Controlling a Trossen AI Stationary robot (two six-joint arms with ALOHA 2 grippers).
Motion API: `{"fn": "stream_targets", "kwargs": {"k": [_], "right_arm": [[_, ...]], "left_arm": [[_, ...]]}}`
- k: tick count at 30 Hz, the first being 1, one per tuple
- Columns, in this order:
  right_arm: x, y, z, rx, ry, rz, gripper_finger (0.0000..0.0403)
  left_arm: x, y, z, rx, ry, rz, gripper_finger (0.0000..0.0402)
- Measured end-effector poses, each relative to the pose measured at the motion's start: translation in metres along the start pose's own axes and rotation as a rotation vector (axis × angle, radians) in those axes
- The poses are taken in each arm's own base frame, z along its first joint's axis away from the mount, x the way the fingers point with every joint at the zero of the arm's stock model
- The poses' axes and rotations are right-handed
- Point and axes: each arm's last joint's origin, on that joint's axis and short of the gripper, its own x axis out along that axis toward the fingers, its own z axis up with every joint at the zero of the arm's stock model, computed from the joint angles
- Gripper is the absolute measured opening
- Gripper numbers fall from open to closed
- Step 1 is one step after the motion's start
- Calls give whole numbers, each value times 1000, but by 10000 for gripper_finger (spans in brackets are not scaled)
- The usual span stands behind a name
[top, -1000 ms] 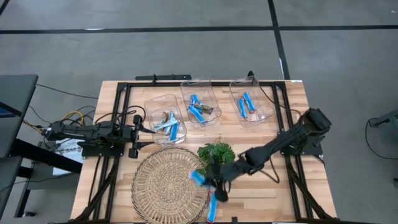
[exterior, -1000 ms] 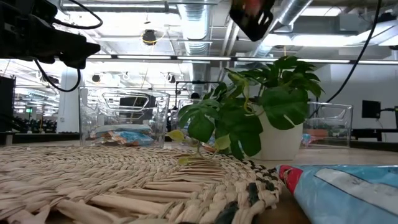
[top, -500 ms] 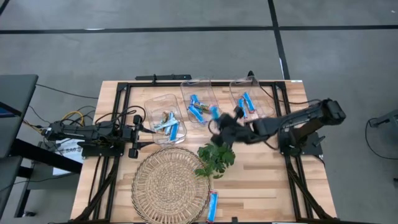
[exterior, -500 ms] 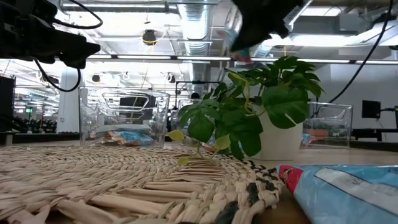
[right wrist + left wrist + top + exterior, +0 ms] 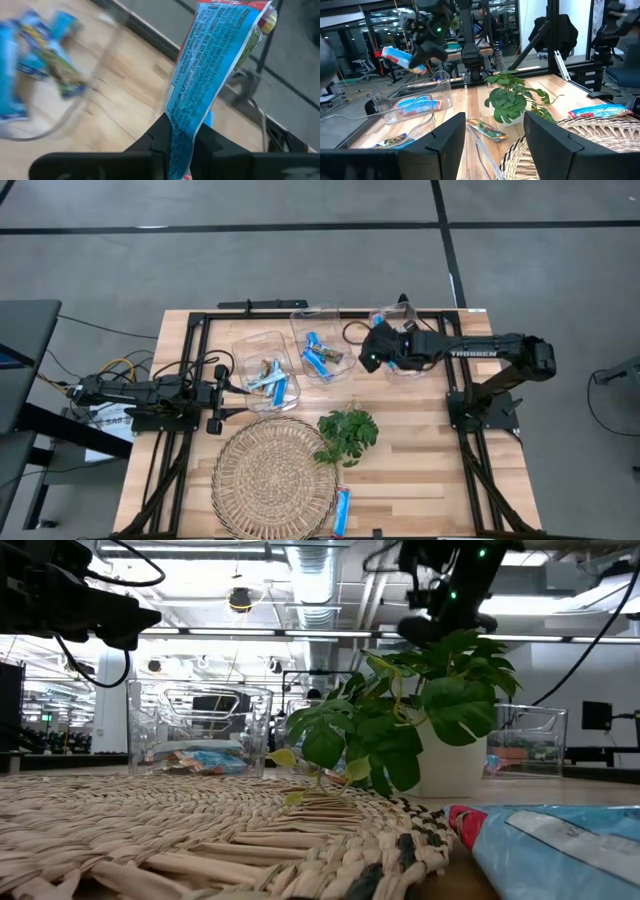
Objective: Pick and place Granola Bars by type
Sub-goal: Put the top red granola bar into the right transparent bin, then put the red granola bar into the right transparent bin
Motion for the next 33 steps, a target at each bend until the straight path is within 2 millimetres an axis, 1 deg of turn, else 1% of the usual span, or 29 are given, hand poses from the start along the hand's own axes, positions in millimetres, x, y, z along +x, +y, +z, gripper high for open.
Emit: {"fn": "stream_targets", "kwargs": {"k": [3,6,11,14,19,26,30,33], "right_arm": [[10,-9,-1,-1,81,-11,34],[16,-19,-2,6,150,-11,34],[21,-30,-5,-3,235,-37,40],[23,-35,-7,4,270,-55,52],[26,-42,-8,-13,309,-80,94],[27,-45,-9,-16,324,-93,178],[23,-38,-7,-61,283,-49,213],[16,-26,-4,-121,219,57,226]], "left_arm": [[0,0,0,-8,0,0,196],[0,0,0,-4,0,0,196],[0,0,0,-6,0,0,196],[0,0,0,-9,0,0,196],[0,0,0,0,0,0,196],[0,0,0,1,0,0,196],[0,0,0,-7,0,0,196],[0,0,0,-1,0,0,196]]}}
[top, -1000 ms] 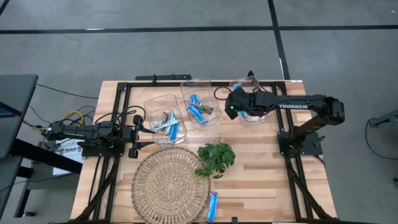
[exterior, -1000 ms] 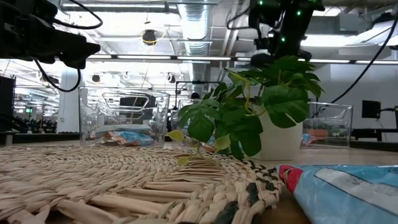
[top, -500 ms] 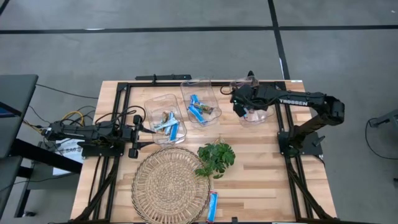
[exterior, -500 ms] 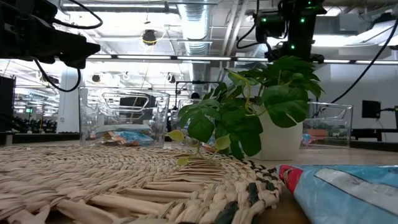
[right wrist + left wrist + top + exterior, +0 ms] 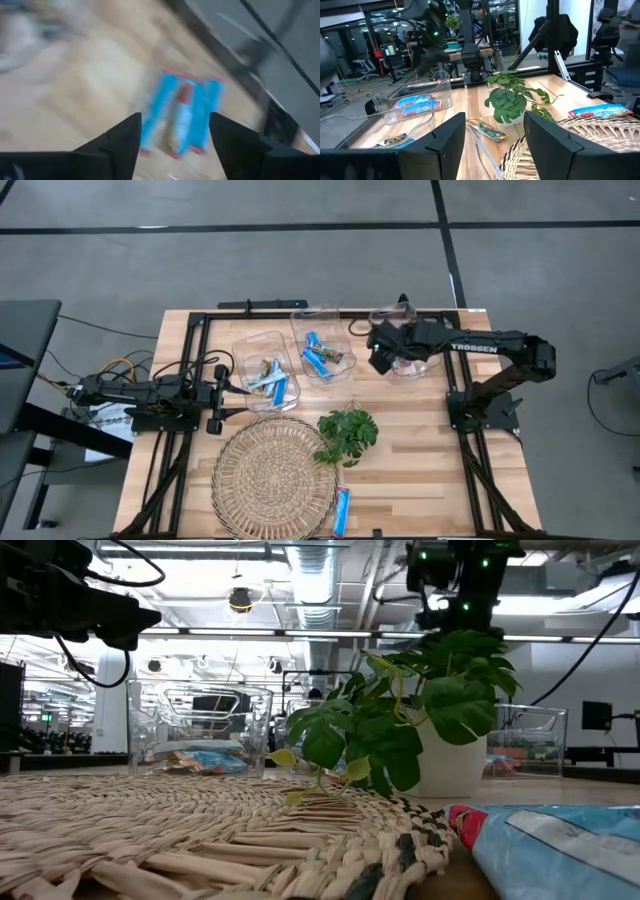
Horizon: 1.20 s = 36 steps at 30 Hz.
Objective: Pick and place Granola Bars by type
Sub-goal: Put the red granola bar into the right transparent bin
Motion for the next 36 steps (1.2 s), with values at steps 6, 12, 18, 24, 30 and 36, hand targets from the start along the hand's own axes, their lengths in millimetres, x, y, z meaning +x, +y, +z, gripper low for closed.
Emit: {"fn": "stream_targets", "kwargs": {"k": [6,12,18,24,30,36], "right_arm": [[-18,33,1,-281,-117,275,227],[-29,56,-1,-535,-228,419,217],[-39,69,-2,-627,-336,448,206],[-47,82,-3,-684,-409,482,198],[-62,96,-2,-589,-414,552,189],[-87,120,-22,-563,-413,729,180]], "left_arm": [[0,0,0,-7,0,0,196],[0,0,0,-2,0,0,196],[0,0,0,3,0,0,196],[0,0,0,-5,0,0,196],[0,0,0,-4,0,0,196],[0,0,0,2,0,0,196]]}}
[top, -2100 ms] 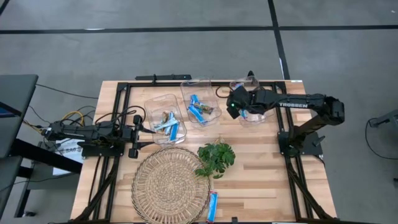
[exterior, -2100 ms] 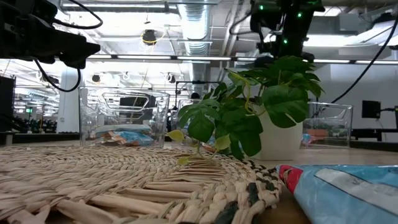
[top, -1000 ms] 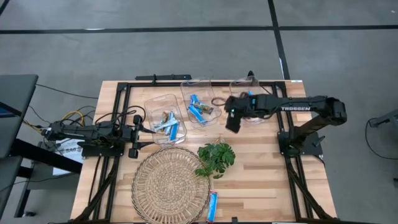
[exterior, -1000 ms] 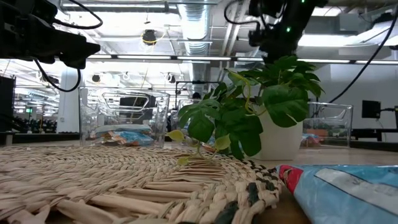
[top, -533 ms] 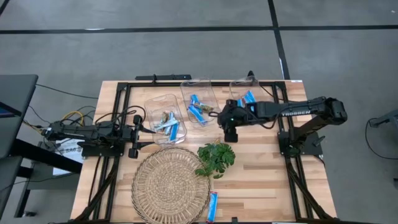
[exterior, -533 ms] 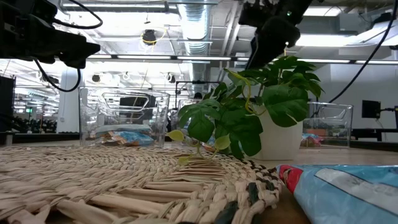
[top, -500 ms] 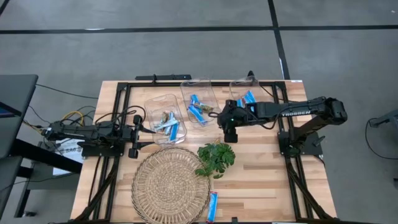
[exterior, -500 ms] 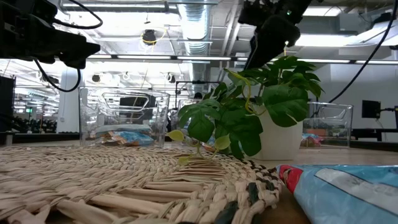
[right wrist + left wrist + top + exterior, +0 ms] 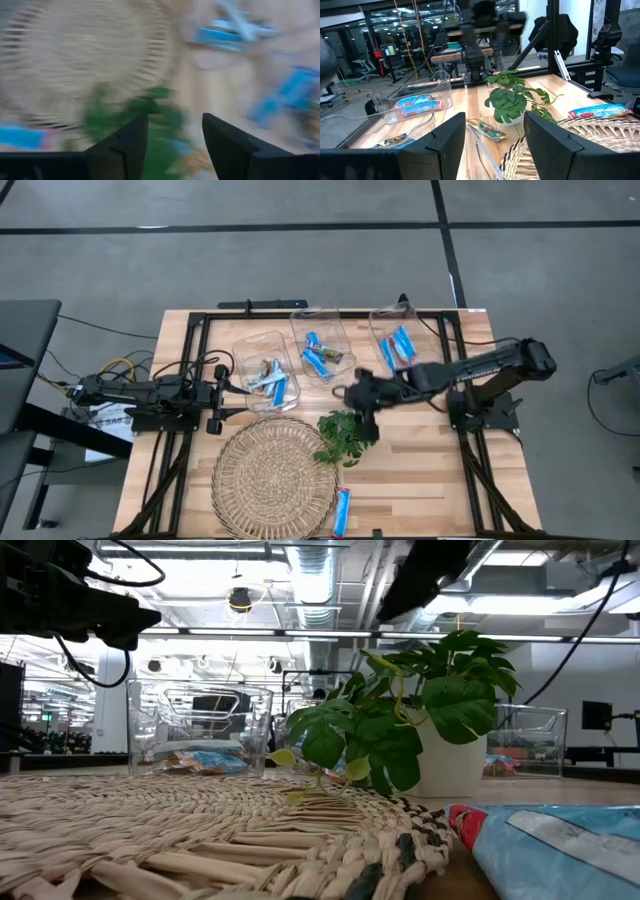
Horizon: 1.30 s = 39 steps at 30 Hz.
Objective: Pick and place Granola Bars by type
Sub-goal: Put the red granola bar into the right transparent bin
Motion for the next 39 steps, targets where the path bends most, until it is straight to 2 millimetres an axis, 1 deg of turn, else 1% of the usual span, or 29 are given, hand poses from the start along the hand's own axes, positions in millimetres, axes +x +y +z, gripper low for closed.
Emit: {"fn": "stream_targets", "kwargs": {"k": [6,10,14,18,22,25,28,33,36,39], "right_arm": [[-6,41,2,2,-42,226,174],[-10,64,-1,35,-34,320,169],[-15,85,-6,69,-5,370,160],[-4,106,-17,84,79,389,139],[11,128,-26,66,130,418,104],[23,141,-31,58,143,433,77],[31,153,-35,32,147,450,61],[42,177,-55,-82,214,464,57],[46,188,-61,-157,198,480,60],[51,193,-64,-218,163,453,71]], "left_arm": [[0,0,0,-1,0,0,196],[0,0,0,-7,0,0,196],[0,0,0,-3,0,0,196],[0,0,0,-5,0,0,196],[0,0,0,-3,0,0,196],[0,0,0,0,0,0,196],[0,0,0,-9,0,0,196],[0,0,0,1,0,0,196],[0,0,0,-7,0,0,196],[0,0,0,-5,0,0,196]]}}
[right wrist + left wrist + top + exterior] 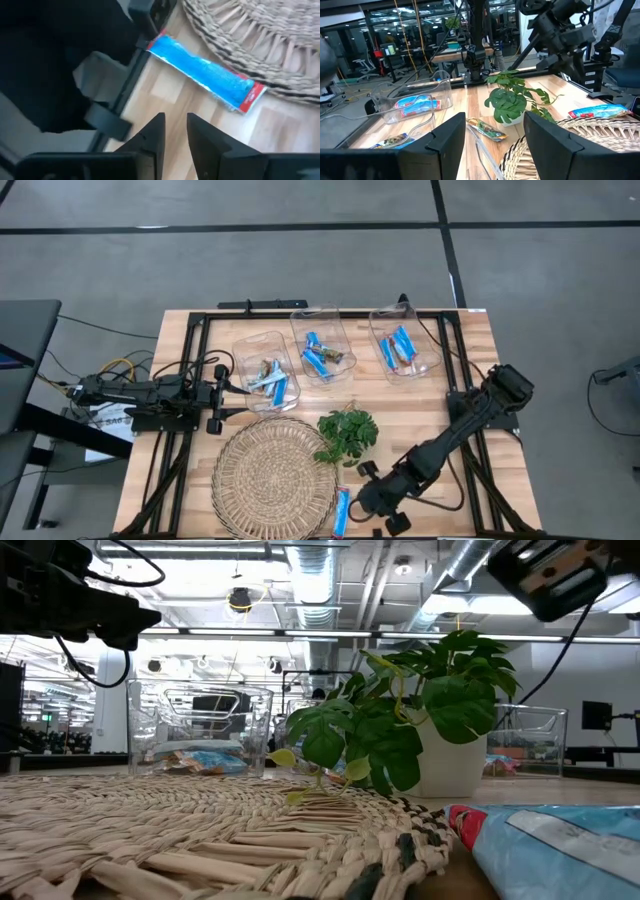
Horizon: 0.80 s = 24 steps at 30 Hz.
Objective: Pick and place Granola Bars by type
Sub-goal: Put the red granola bar into the right transparent bin
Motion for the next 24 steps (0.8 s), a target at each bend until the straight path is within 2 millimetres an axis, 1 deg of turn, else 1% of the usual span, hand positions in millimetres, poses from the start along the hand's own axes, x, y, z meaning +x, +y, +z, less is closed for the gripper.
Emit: {"fn": "stream_targets", "kwargs": {"k": [5,8,10,15,17,19,21,24], "right_arm": [[9,-2,-3,-97,9,-86,109],[13,-3,1,-165,-15,-129,145],[17,-3,4,-221,-1,-177,172],[29,0,24,-311,-23,-237,231],[32,1,26,-331,11,-240,242],[35,3,30,-336,24,-239,244],[37,5,31,-344,60,-240,241],[45,8,33,-384,111,-239,231]], "left_arm": [[0,0,0,0,0,0,196],[0,0,0,-4,0,0,196],[0,0,0,2,0,0,196],[0,0,0,-4,0,-1,196],[0,0,0,-4,0,0,196],[0,0,0,2,0,0,196],[0,0,0,5,0,-1,196],[0,0,0,-1,0,-3,196]]}}
